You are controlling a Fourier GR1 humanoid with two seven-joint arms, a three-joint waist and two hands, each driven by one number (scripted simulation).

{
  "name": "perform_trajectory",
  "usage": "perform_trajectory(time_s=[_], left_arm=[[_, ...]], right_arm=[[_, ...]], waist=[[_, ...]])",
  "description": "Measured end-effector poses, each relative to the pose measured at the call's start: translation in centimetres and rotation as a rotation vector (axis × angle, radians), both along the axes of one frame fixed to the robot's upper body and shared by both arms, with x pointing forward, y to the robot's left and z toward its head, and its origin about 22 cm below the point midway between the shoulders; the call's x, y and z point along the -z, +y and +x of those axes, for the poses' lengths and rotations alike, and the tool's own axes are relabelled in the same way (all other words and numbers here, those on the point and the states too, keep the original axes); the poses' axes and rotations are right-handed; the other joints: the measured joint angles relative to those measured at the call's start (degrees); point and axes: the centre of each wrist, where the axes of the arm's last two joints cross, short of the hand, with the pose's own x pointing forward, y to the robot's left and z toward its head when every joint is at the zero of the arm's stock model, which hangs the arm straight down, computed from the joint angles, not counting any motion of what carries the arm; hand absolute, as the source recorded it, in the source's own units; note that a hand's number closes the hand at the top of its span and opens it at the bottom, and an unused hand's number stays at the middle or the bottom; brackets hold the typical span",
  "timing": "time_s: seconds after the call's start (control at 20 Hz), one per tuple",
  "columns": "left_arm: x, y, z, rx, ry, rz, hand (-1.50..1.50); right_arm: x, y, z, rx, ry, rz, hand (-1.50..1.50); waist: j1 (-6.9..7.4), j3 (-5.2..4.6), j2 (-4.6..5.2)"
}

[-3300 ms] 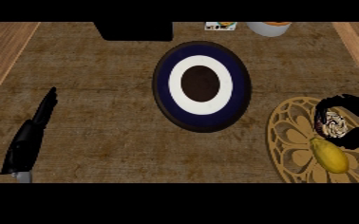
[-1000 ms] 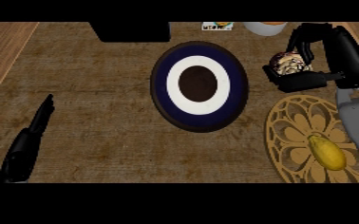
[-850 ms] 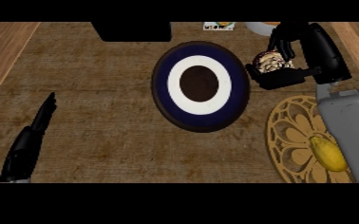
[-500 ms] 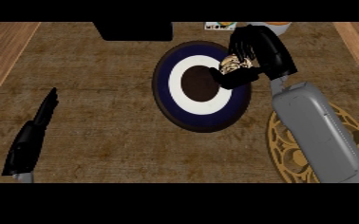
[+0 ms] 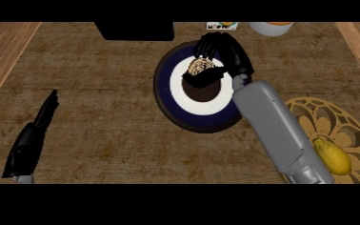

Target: Pick the cupcake from the placemat and place it in the plate

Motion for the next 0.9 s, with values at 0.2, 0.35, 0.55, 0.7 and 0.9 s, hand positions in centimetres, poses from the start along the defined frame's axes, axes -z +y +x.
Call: perform_trajectory(time_s=[0.2, 0.35, 0.55, 0.7, 0.9], left_arm=[[0.2, -0.2, -0.2, 0.0, 0.003, -0.002, 0.0], [-0.1, -0.6, 0.1, -0.002, 0.003, -0.002, 0.0], [0.4, -0.7, -0.6, -0.01, 0.007, 0.002, 0.0], [0.3, -0.3, -0.8, -0.014, 0.003, -0.001, 0.0], [-0.3, 0.3, -1.0, -0.015, 0.001, -0.004, 0.0]], right_arm=[[2.0, 1.6, 0.5, 0.028, 0.029, 0.026, -1.5], [2.5, 1.1, 0.7, 0.051, 0.001, 0.106, -1.5], [2.0, -0.5, 1.0, 0.122, -0.05, 0.264, -1.5], [1.6, -3.1, 1.3, 0.209, -0.067, 0.358, -1.5], [2.6, -7.3, 1.1, 0.293, -0.064, 0.482, -1.5]], waist=[[0.02, 0.0, -0.01], [-0.15, 0.02, -0.03], [-0.5, 0.03, -0.13], [-0.7, 0.02, -0.2], [-0.83, 0.04, -0.22]])
